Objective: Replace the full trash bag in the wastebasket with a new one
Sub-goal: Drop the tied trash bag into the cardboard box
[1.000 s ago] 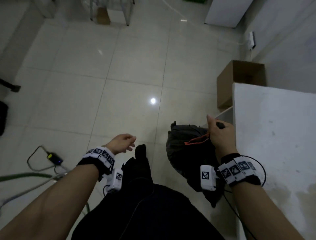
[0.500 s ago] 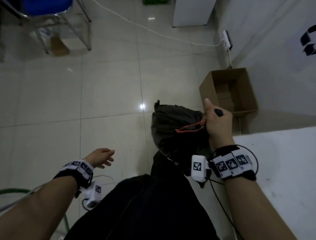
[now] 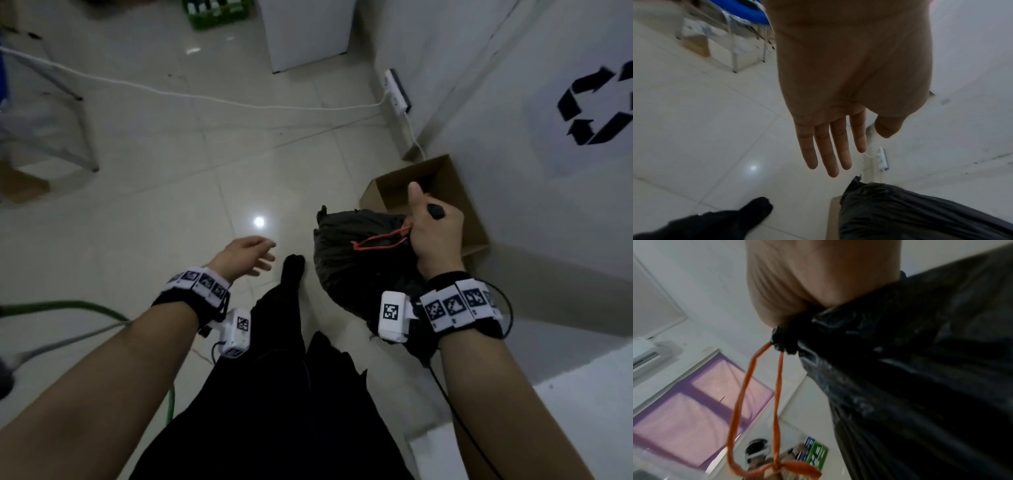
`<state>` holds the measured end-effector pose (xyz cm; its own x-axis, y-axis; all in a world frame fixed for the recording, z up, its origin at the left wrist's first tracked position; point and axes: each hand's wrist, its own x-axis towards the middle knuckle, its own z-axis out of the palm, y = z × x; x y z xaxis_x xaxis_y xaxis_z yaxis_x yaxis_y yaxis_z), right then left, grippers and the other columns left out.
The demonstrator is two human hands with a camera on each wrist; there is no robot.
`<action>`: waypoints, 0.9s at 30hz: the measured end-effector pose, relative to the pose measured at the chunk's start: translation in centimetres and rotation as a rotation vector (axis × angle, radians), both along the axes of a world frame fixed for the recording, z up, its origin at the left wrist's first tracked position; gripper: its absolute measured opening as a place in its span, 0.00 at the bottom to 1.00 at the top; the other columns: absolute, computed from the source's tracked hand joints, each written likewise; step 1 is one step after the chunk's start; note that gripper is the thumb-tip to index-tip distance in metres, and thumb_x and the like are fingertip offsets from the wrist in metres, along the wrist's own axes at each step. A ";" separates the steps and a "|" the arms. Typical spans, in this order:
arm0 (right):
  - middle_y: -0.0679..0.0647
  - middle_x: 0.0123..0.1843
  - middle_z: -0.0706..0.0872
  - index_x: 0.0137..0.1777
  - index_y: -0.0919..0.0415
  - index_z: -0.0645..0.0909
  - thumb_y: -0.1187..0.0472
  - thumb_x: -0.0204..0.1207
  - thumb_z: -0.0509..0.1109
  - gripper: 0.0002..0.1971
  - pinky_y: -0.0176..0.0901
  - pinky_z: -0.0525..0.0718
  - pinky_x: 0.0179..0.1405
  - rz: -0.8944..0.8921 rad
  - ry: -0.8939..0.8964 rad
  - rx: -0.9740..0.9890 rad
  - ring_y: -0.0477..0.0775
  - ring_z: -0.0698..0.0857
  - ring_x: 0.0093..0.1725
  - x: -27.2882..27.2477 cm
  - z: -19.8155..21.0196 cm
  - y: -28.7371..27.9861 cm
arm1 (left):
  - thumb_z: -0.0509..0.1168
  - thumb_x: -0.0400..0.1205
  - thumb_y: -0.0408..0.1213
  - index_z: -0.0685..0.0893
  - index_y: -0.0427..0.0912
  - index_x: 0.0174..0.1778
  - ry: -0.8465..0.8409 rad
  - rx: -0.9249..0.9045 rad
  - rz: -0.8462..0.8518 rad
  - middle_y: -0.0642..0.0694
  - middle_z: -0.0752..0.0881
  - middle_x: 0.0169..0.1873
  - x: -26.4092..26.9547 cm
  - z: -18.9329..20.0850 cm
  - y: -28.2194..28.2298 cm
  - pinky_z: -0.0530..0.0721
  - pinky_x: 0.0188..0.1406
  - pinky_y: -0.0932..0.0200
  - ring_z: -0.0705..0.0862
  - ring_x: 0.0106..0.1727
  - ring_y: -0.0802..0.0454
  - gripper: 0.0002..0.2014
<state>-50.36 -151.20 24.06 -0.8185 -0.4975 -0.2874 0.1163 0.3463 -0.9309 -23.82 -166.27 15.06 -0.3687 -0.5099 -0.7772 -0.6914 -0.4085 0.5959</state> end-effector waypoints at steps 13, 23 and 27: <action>0.49 0.19 0.68 0.22 0.58 0.66 0.52 0.83 0.69 0.28 0.46 0.63 0.24 -0.480 0.163 -0.034 0.52 0.66 0.22 -23.4 -15.3 -3.1 | 0.63 0.86 0.47 0.85 0.42 0.61 0.097 0.148 -0.257 0.44 0.91 0.49 -33.1 -18.0 -7.8 0.86 0.58 0.45 0.89 0.54 0.43 0.15; 0.59 0.28 0.75 0.26 0.65 0.77 0.51 0.77 0.71 0.22 0.46 0.74 0.36 -0.521 0.059 0.031 0.56 0.74 0.33 -33.7 -38.6 -3.7 | 0.57 0.85 0.53 0.46 0.51 0.87 -0.084 -0.598 -1.077 0.42 0.50 0.87 -47.4 -38.0 -7.5 0.54 0.84 0.38 0.48 0.87 0.37 0.38; 0.54 0.40 0.76 0.39 0.51 0.79 0.63 0.71 0.62 0.07 0.48 0.71 0.45 -0.205 -0.013 0.238 0.54 0.75 0.42 -33.5 -46.2 -3.6 | 0.58 0.80 0.59 0.37 0.47 0.87 -0.135 -0.846 -1.106 0.40 0.49 0.87 -47.1 -41.4 -6.2 0.58 0.79 0.35 0.53 0.85 0.36 0.47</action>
